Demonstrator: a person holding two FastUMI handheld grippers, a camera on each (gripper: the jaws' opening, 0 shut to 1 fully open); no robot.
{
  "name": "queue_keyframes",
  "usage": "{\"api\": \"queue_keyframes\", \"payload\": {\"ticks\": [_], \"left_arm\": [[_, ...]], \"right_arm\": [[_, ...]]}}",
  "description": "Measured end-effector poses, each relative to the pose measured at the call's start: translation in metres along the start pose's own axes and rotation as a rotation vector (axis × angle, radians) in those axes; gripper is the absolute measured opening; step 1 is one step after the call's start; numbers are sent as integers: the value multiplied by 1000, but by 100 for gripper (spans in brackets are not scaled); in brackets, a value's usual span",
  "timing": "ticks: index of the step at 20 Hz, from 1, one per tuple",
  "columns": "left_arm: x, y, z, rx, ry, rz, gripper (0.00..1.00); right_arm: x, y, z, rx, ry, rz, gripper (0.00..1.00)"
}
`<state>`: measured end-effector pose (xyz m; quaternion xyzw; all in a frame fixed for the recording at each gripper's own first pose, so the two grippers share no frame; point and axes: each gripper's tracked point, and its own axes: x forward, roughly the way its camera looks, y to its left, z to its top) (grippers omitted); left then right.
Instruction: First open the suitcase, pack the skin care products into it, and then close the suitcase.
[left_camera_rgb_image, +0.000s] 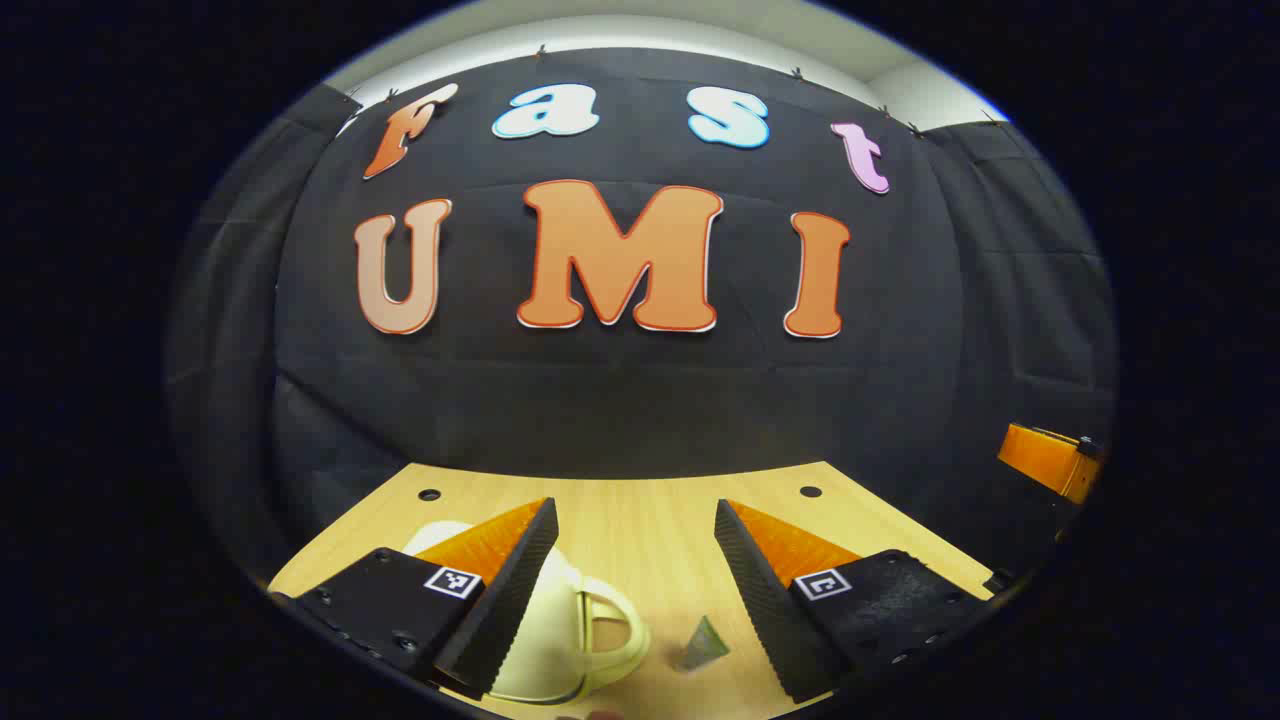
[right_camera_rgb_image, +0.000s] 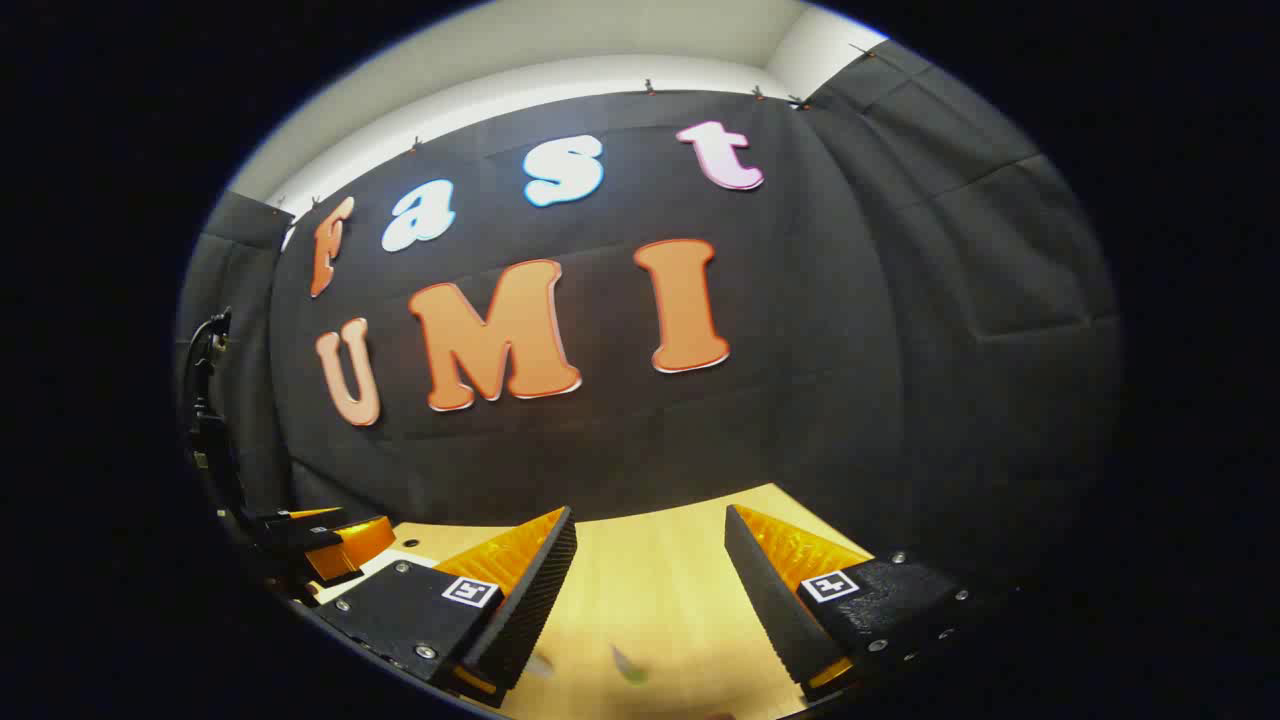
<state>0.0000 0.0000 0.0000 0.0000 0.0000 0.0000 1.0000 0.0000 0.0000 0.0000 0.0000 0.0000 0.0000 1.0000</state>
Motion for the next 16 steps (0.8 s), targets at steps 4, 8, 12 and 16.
{"api": "queue_keyframes", "payload": {"ticks": [4, 8, 12, 16], "left_arm": [[-13, 34, 8, 7, -8, 75, 98], [-21, 43, 7, -72, 18, 130, 98], [-24, 34, 14, -105, -6, 118, 98], [-14, 35, 17, -60, 1, 119, 97]], "right_arm": [[14, 25, 6, -71, 10, 72, 94], [27, 41, 1, -64, 65, 159, 94], [41, 42, -10, -111, 103, 186, 94], [45, 42, -14, -109, 120, 185, 95]]}}
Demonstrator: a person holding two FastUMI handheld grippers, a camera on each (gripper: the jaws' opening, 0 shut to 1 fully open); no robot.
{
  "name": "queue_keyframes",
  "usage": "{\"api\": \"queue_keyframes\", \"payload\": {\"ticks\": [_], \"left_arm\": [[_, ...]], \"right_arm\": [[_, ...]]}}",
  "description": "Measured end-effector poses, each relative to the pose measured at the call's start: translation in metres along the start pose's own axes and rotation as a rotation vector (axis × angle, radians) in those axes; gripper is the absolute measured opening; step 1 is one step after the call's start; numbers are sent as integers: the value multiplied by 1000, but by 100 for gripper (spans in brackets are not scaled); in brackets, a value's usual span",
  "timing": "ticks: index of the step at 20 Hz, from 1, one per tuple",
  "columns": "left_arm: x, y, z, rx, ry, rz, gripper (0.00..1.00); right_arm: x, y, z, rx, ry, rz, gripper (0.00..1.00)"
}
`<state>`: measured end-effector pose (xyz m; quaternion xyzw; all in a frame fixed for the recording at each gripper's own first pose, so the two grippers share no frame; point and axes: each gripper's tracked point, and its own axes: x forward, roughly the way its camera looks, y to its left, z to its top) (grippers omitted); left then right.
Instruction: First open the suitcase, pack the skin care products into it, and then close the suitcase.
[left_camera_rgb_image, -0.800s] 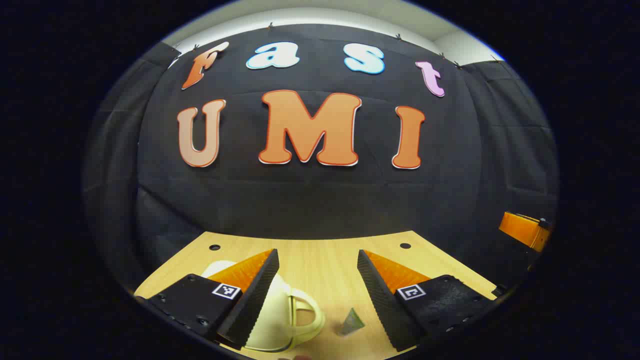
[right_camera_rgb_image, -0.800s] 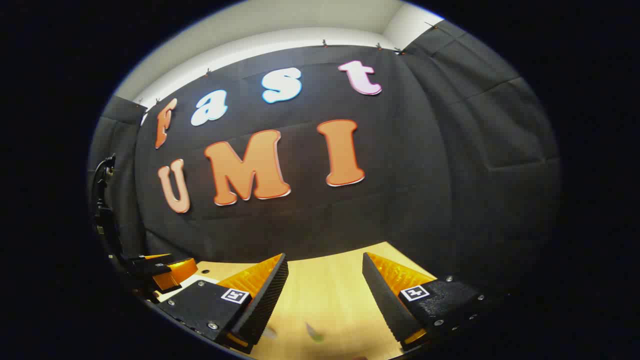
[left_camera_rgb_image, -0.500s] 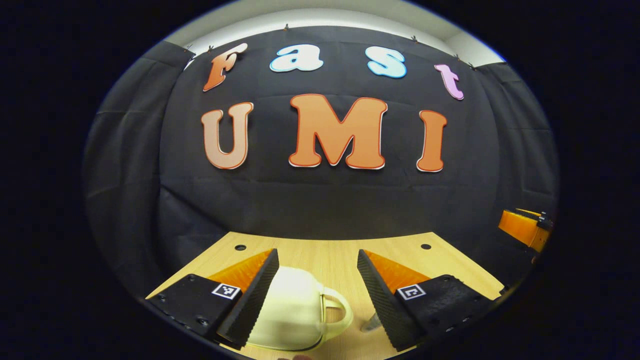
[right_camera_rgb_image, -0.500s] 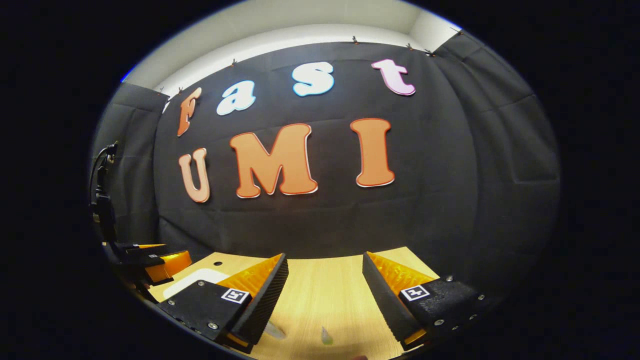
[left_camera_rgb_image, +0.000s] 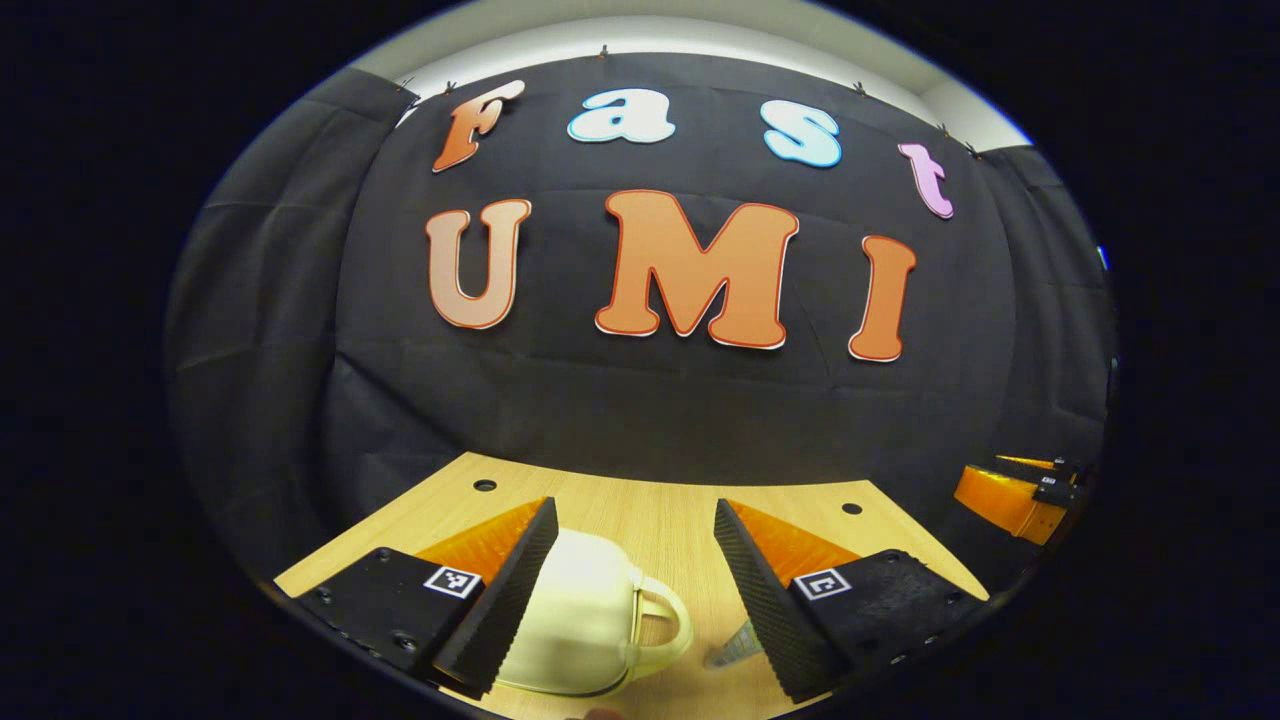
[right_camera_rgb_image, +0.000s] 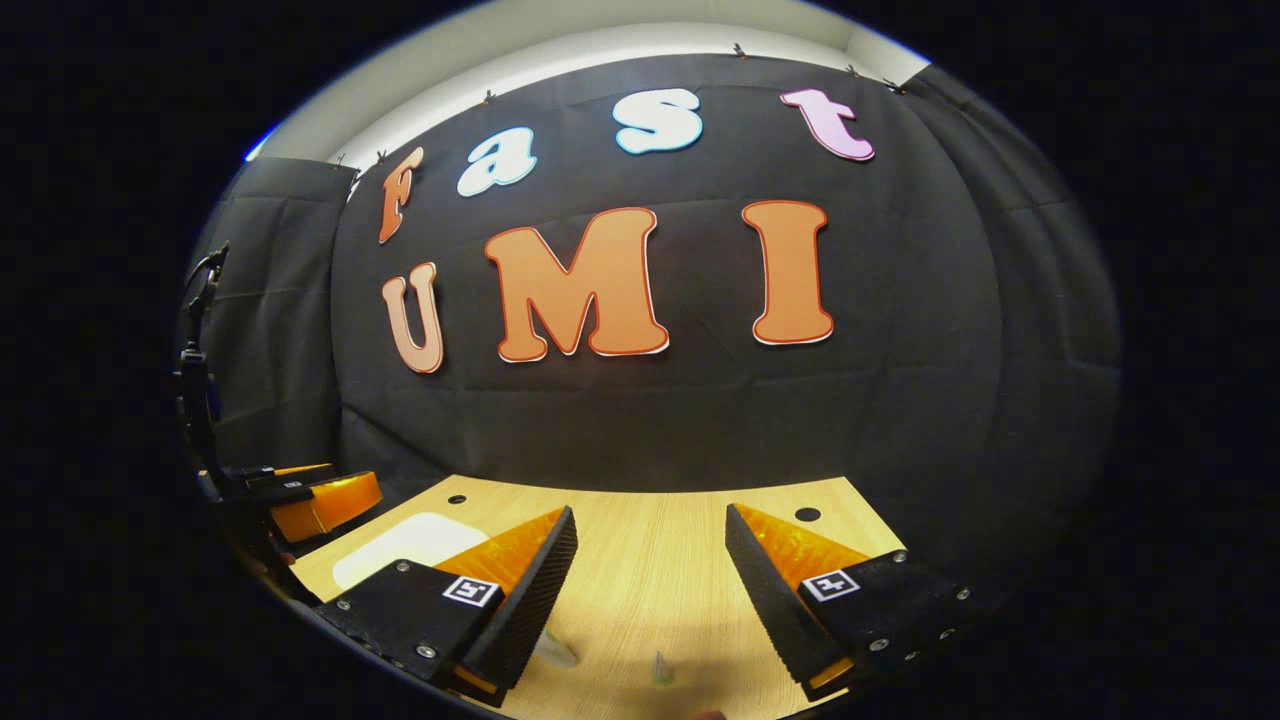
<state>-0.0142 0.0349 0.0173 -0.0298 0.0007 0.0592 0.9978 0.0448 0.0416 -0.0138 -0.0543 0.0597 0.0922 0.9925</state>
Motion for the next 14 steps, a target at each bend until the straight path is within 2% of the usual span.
{"api": "queue_keyframes", "payload": {"ticks": [3, 5, 11, 14], "left_arm": [[5, -2, 0, -58, 9, -27, 98], [13, 3, -3, -27, 21, -20, 98], [22, 7, -25, 258, 30, -9, 98], [26, -1, -53, 406, 71, -30, 98]], "right_arm": [[2, -3, 1, 20, 6, -14, 95], [2, -11, 4, 27, -16, -39, 95], [4, -22, -18, 13, 38, -83, 95], [3, -27, -33, 23, 79, -99, 95]]}}
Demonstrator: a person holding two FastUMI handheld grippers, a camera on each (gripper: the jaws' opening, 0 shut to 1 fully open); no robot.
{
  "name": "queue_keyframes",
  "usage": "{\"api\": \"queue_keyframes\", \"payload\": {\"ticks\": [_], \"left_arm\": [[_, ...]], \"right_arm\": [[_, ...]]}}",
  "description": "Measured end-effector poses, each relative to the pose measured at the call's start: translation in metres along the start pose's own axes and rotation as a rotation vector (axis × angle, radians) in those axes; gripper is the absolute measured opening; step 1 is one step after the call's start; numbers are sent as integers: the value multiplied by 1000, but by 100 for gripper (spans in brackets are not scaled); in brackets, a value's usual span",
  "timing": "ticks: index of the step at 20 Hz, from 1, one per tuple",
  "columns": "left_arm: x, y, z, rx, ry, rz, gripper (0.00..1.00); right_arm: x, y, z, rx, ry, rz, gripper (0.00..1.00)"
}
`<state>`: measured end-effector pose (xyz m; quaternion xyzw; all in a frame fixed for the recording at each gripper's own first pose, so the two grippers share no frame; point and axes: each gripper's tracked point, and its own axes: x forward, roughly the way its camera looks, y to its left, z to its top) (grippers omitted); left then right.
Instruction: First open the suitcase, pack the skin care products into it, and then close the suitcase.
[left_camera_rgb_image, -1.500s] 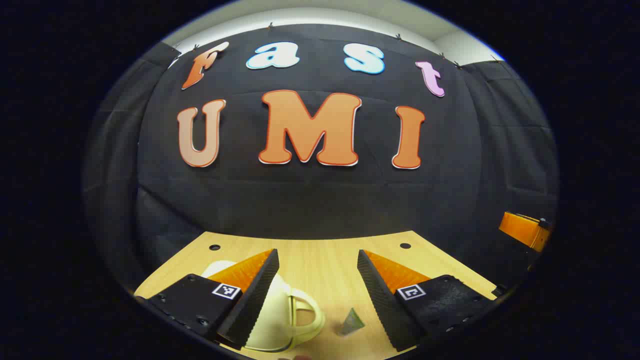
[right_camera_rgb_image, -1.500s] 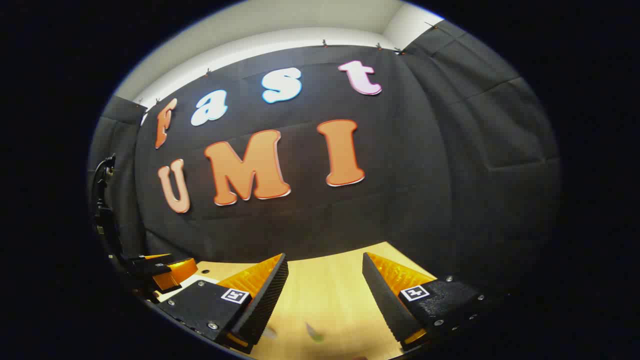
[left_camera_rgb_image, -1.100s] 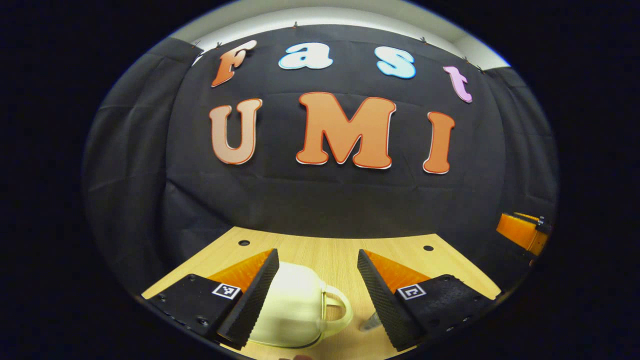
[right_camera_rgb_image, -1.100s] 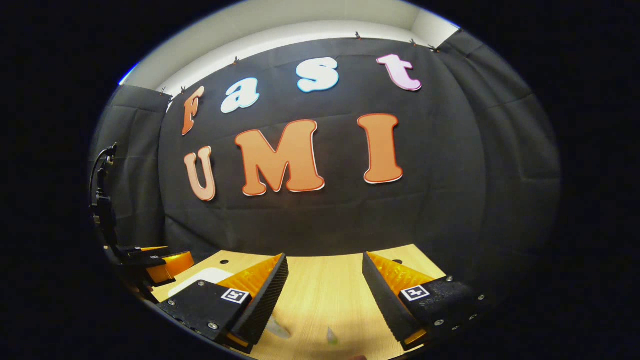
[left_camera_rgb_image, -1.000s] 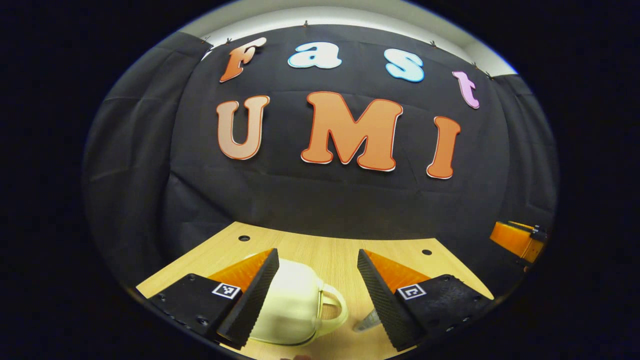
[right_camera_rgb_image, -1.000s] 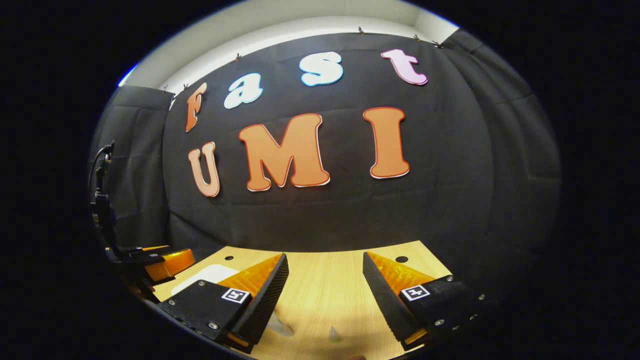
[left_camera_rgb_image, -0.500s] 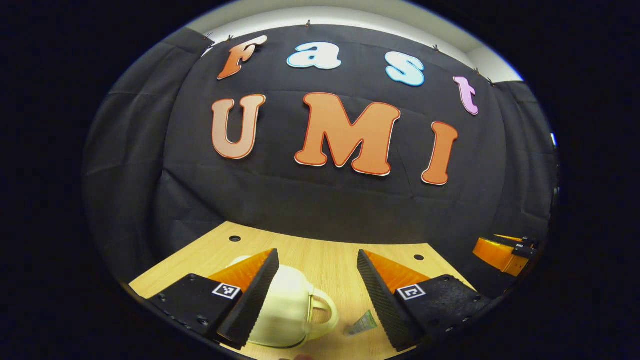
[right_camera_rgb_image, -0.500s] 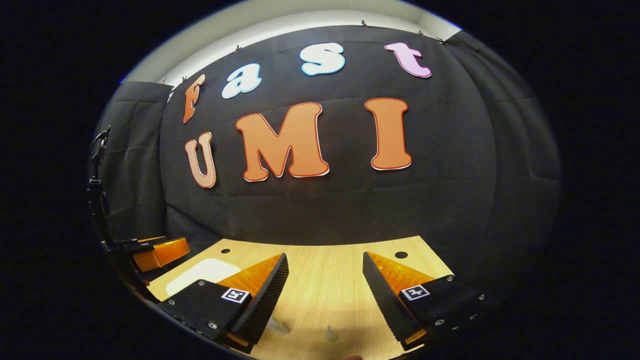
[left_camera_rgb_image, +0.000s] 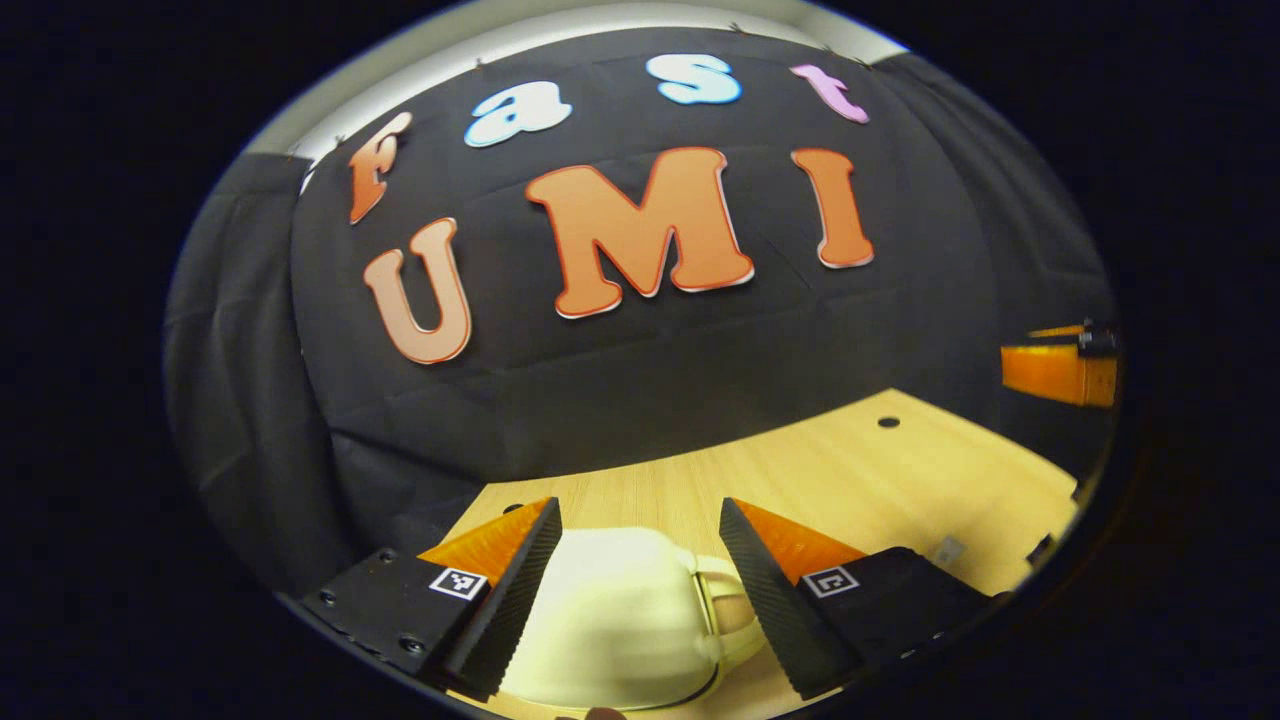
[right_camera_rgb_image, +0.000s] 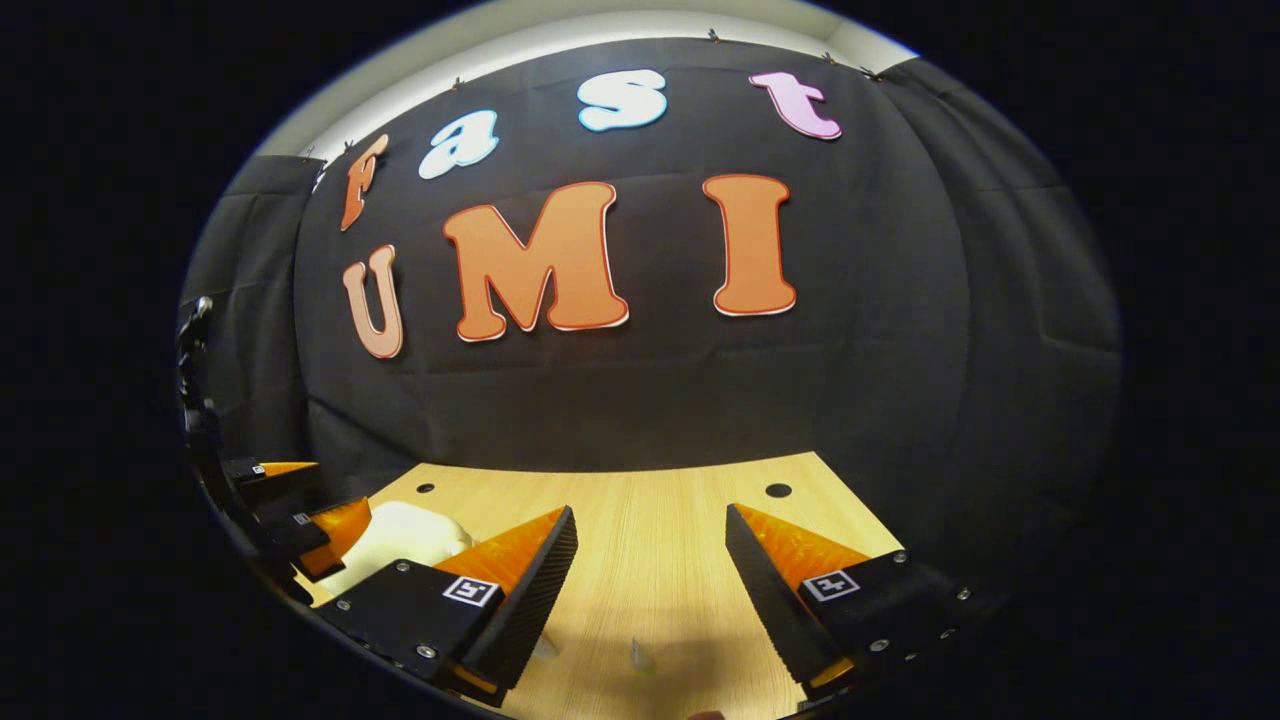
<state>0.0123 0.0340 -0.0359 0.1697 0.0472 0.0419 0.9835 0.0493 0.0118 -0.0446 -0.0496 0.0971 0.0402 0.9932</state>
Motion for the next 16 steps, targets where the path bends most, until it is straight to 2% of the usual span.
{"api": "queue_keyframes", "payload": {"ticks": [3, 7, 10, 16], "left_arm": [[3, -23, -30, 152, 53, -30, 98], [3, -55, -79, 310, 151, -107, 98], [5, -66, -98, 480, 168, -105, 98], [5, -95, -131, 729, 226, -170, 98]], "right_arm": [[-4, -12, -13, 18, 35, -27, 95], [-13, -37, -27, 40, 66, -79, 95], [-21, -61, -46, 50, 103, -127, 95], [-37, -94, -57, 92, 132, -180, 95]]}}
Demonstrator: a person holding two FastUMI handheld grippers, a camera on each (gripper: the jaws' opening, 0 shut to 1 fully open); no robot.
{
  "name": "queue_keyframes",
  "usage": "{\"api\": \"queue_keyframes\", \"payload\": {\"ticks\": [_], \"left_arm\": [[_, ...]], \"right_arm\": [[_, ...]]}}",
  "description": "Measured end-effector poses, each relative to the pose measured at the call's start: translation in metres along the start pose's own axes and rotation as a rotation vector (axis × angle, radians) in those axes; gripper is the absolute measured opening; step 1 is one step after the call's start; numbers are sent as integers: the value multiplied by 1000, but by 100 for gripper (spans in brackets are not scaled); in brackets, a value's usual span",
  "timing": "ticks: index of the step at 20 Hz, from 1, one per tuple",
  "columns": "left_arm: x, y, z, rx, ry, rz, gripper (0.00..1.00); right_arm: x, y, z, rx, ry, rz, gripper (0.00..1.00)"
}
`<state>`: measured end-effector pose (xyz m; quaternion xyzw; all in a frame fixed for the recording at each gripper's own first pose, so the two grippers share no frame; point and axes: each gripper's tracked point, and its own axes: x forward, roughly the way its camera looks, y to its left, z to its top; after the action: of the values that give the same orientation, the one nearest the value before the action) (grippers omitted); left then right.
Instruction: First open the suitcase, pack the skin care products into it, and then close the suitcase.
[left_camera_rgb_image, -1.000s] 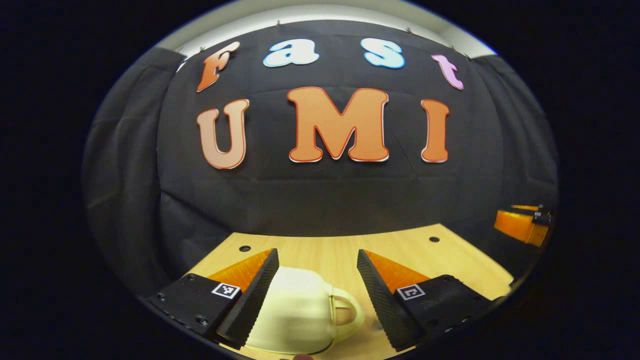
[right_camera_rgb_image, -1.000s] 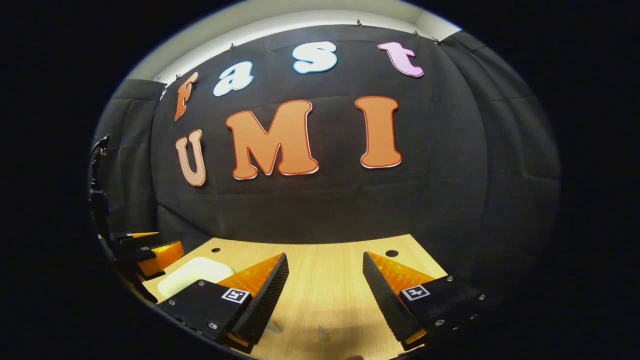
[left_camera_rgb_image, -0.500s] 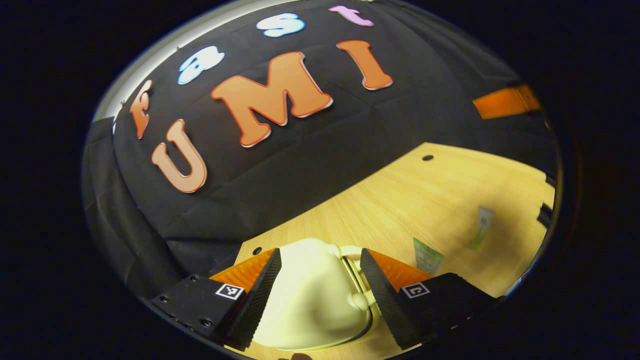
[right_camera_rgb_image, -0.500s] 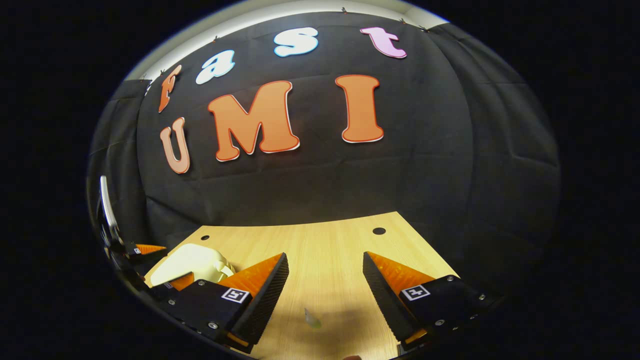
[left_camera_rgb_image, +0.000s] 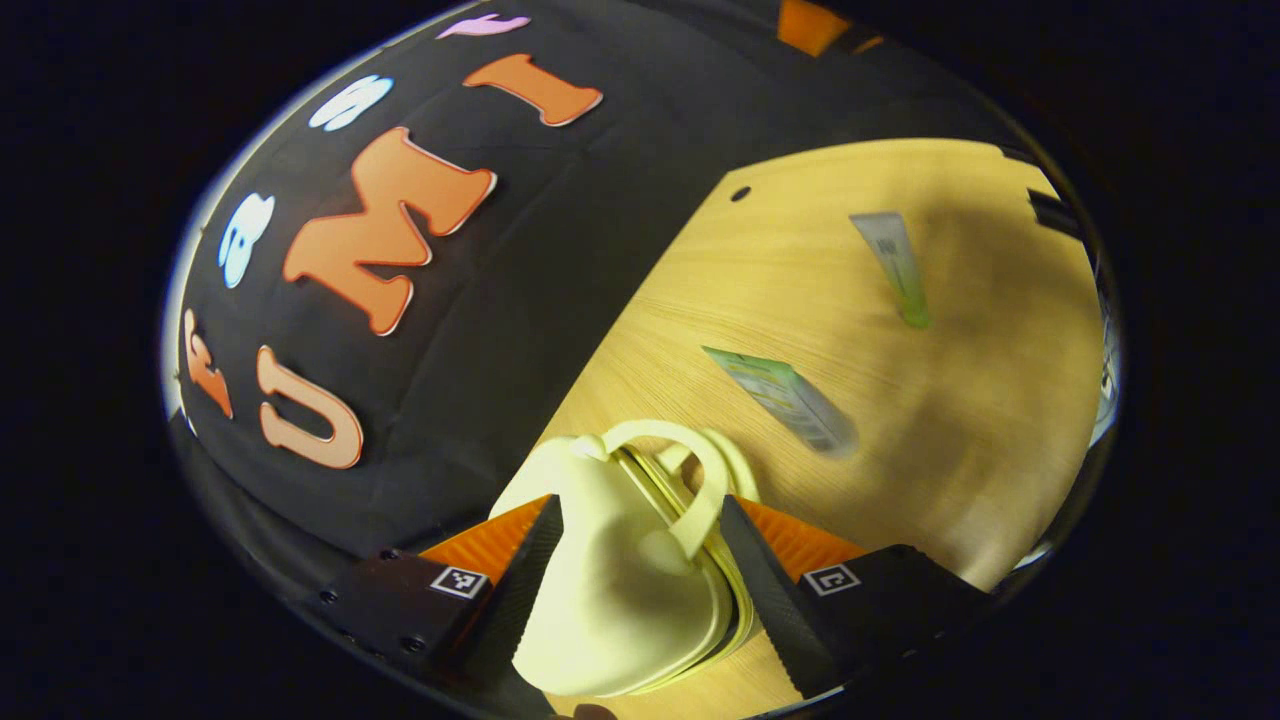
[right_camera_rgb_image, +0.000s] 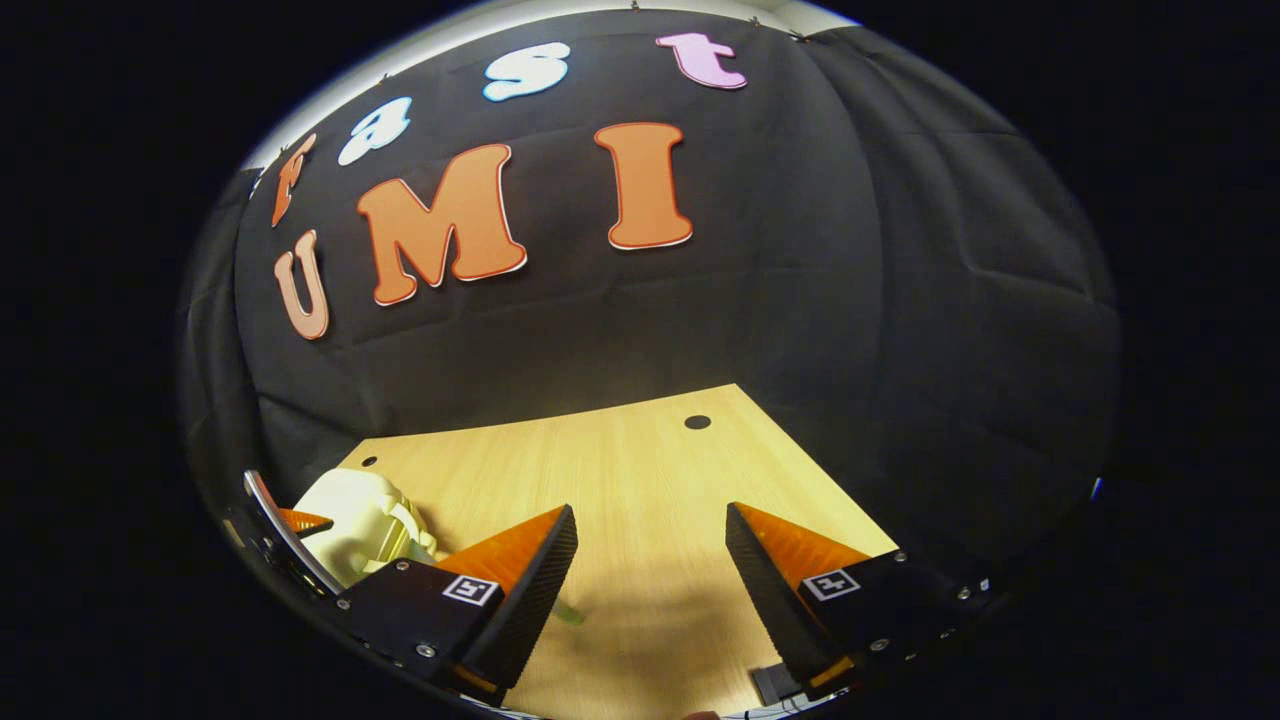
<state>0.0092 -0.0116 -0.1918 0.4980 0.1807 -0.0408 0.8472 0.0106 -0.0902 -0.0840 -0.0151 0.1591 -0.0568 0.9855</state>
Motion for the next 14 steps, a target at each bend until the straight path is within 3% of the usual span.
{"api": "queue_keyframes", "payload": {"ticks": [3, 14], "left_arm": [[8, -7, 0, 91, 16, 11, 98], [41, -9, -5, 202, 135, -16, 98]], "right_arm": [[-3, -12, -2, 11, 7, -16, 95], [2, -32, -5, 42, 37, -54, 95]]}}
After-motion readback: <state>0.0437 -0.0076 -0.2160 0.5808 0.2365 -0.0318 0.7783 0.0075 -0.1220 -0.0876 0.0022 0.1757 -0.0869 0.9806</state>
